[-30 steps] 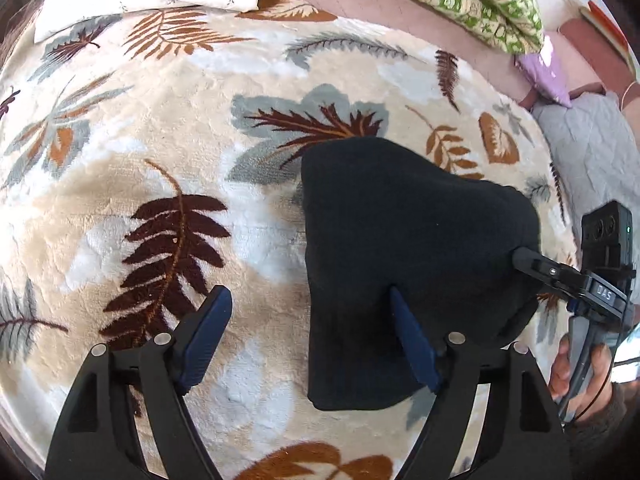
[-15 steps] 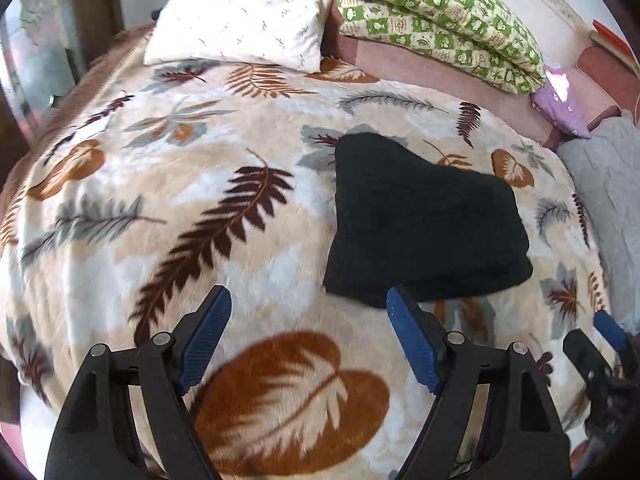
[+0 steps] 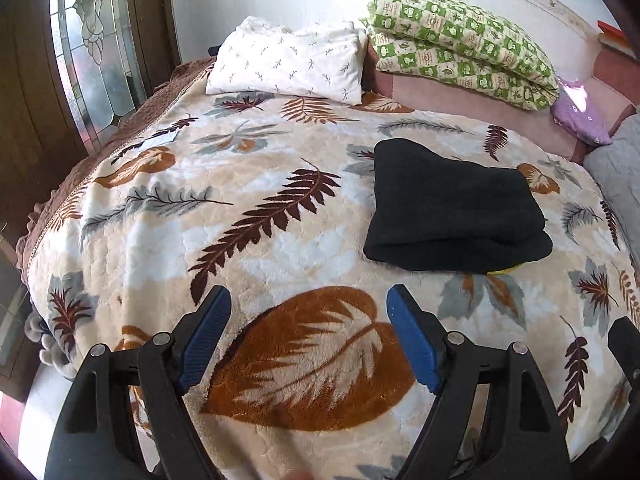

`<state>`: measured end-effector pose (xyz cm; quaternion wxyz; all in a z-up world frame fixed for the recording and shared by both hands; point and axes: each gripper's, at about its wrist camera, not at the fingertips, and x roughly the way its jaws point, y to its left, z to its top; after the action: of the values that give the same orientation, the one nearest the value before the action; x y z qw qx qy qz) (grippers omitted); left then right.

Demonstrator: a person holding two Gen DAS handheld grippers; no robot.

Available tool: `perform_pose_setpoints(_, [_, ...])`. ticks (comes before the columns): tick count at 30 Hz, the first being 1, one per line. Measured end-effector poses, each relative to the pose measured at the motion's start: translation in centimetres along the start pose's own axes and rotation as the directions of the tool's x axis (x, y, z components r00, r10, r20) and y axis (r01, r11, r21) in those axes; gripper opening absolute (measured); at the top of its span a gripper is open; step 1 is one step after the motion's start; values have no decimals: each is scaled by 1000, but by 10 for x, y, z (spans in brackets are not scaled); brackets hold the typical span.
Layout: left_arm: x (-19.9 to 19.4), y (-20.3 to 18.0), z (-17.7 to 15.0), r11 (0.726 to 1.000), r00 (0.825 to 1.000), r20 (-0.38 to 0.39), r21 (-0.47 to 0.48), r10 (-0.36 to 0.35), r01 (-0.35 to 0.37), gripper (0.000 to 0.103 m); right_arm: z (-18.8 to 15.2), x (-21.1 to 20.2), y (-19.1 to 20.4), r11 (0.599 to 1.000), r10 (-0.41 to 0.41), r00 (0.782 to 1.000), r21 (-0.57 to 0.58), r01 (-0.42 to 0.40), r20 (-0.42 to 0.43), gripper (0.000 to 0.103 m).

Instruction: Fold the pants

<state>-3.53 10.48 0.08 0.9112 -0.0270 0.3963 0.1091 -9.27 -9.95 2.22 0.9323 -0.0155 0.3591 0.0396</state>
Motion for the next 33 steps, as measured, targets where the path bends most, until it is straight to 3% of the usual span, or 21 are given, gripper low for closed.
perform_pose_setpoints(16, [-21, -15, 0, 997, 998, 42, 61, -57, 54, 81, -7, -5, -10, 999, -10, 1000, 34, 10, -8, 103])
perform_pose_setpoints(33, [-10, -10, -1, 997, 998, 15, 54, -58, 57, 81, -10, 0, -14, 998, -22, 1000, 52, 22, -9, 103])
